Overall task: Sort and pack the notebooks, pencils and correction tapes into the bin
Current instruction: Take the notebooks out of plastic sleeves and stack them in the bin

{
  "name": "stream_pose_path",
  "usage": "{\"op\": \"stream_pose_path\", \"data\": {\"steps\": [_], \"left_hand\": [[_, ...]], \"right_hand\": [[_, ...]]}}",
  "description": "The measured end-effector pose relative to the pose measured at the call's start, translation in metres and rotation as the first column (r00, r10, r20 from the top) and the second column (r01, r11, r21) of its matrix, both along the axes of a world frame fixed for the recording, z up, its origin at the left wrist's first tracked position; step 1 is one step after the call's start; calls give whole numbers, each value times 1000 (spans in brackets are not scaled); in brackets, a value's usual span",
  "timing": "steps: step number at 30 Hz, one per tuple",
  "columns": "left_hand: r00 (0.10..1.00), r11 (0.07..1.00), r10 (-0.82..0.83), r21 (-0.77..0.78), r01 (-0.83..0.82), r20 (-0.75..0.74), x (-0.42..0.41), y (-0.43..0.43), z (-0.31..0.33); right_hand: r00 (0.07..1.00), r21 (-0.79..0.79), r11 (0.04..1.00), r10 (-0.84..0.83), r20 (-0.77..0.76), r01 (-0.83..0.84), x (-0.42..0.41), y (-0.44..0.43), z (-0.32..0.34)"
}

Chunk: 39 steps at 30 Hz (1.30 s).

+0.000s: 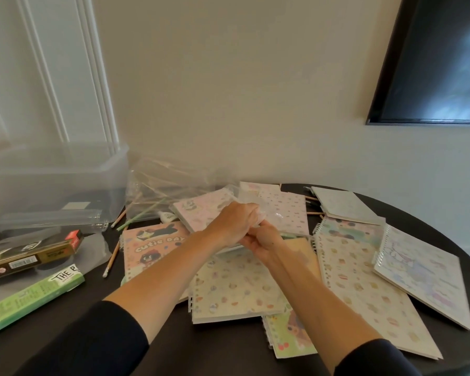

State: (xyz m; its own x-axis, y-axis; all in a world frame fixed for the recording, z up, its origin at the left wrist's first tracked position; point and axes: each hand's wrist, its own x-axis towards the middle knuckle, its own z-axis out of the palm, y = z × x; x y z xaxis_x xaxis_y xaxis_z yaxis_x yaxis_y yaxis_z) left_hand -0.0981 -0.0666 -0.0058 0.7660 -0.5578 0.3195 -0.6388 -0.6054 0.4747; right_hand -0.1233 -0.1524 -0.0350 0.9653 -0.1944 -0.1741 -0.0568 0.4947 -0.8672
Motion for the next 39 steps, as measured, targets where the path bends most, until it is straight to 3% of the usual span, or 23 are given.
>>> {"op": "stream_pose_path", "data": {"steps": [4, 8, 11, 17, 19, 21, 24, 28, 30, 32, 36, 39], "left_hand": [[998, 998, -59, 21, 60, -30, 3, 2, -4], [993, 996, -85, 31, 88, -80, 8, 3, -6], [986, 993, -94, 64, 103, -135, 5, 4, -9], [976, 987, -64, 131, 93, -207, -4, 3, -7], [966, 994, 27, 106, 0, -255, -4, 0, -5], [981, 992, 77, 112, -57, -178, -9, -10, 0], [989, 991, 133, 40, -131, -70, -18, -36, 11], [990, 988, 134, -87, -130, 47, -37, -85, 23], [996, 991, 71, -118, -63, 61, -52, -119, 25], [1000, 994, 3, -109, -1, 20, -64, -148, 23], [971, 997, -71, -8, 71, -227, -83, -200, 8], [864, 999, -45, -6, 49, -502, -85, -226, -11]], "right_hand": [[998, 29, 999, 39, -56, -38, 3, -6, -6], [982, -181, 983, -10, -191, -25, 5, -14, -11], [979, -224, 974, -3, -205, -44, 4, -16, -10], [944, -89, 946, 297, -147, -311, -22, -42, 3], [951, -158, 946, 255, -175, -283, -29, -54, 7], [960, -277, 929, 192, -202, -244, -42, -68, 16], [969, -323, 923, 149, -196, -208, -63, -94, 32], [986, -327, 943, -110, -125, 64, -84, -133, 44], [937, -376, 884, -337, -96, 280, -93, -165, 40], [857, -537, 752, -506, -98, 382, -100, -196, 29], [737, -851, 443, -668, -102, 283, -118, -242, -2], [688, -910, 383, -704, -175, 161, -127, -266, -23]]}}
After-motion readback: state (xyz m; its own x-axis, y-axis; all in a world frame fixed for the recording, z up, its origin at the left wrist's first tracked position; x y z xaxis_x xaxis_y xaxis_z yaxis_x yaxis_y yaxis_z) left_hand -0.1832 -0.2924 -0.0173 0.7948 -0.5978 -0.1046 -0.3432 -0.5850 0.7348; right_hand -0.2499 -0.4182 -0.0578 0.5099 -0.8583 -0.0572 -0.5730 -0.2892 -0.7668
